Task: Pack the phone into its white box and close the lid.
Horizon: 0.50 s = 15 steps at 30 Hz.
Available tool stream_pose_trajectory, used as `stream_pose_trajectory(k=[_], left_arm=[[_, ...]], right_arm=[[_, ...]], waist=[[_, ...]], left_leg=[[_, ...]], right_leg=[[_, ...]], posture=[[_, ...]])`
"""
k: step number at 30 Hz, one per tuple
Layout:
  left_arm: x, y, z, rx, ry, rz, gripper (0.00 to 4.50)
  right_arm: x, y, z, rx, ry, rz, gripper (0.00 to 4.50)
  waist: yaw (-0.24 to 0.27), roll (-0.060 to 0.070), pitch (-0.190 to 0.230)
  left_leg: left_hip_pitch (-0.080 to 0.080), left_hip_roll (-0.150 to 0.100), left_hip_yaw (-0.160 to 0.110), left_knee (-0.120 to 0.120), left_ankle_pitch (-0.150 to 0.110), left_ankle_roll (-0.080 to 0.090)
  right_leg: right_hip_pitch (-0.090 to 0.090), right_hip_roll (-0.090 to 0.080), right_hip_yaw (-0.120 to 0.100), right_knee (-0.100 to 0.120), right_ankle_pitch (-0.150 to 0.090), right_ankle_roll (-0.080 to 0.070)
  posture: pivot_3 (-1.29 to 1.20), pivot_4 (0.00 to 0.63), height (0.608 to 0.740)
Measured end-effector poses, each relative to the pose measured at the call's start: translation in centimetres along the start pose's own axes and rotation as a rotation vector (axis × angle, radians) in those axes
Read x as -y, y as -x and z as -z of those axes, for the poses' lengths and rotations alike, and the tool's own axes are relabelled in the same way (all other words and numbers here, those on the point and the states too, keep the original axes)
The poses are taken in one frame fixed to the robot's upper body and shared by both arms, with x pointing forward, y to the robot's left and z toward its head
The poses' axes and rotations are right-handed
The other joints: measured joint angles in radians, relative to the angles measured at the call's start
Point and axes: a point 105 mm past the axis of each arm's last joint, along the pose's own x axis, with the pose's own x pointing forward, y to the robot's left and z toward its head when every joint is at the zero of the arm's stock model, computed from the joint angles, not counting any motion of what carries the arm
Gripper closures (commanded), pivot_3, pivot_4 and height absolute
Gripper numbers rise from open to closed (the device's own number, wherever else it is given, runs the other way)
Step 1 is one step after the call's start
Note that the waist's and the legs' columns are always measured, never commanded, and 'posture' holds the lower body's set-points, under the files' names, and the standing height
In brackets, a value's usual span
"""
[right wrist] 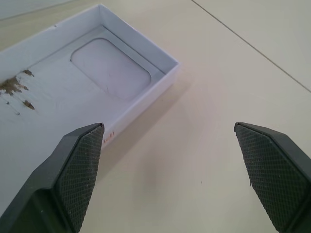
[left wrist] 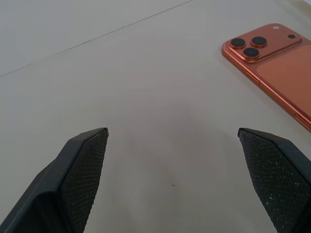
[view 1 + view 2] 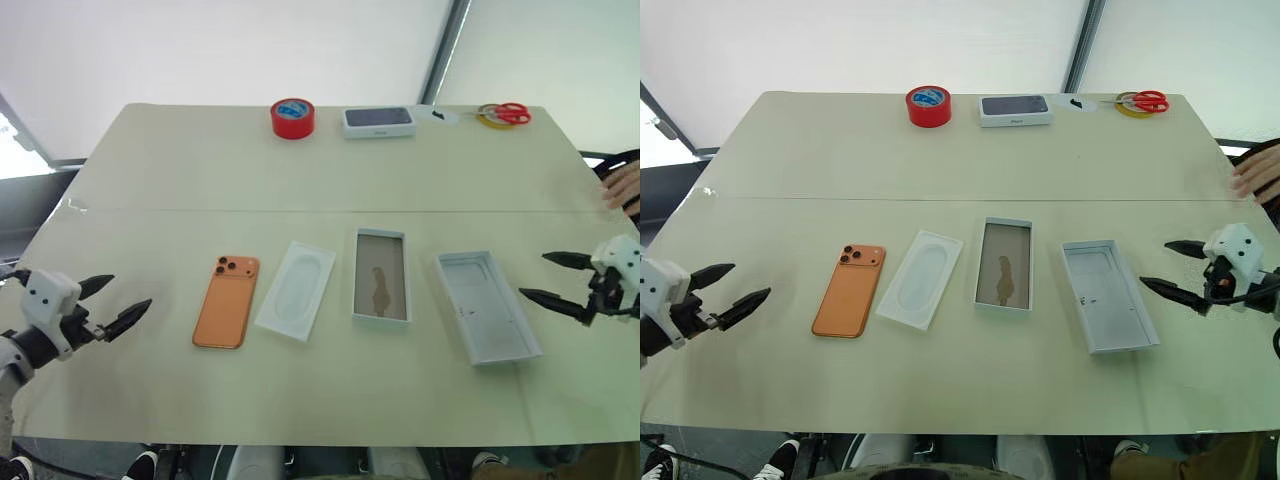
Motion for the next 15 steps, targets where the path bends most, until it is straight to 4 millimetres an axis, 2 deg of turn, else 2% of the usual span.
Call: stream_pose_trajectory(k=[6,15], left_arm=[[0.4,-0.1,-0.5,0.014,-0.007,0.016,0.00],[1.3,-0.4,-1.3,0.014,-0.023,0.063,0.00]], right_arm=[[0.2,0.4,0.5,-0.027,-0.005,0.007,0.03],[0.4,0.0,-0.5,-0.005,0.015,0.003,0.03]], waist=[[-0.003,0.001,0.000],[-0.001,0.002,0.000]], left_leg=[[0.000,0.000,0.000,-0.001,0.000,0.000],[0.000,0.000,0.000,-0.001,0.000,0.000]], right_leg=[[0.000,0.000,0.000,0.000,0.000,0.000],[0.000,0.000,0.000,-0.001,0.000,0.000]], posture=[[0.00,0.150,0.730],[0.00,0.150,0.730]])
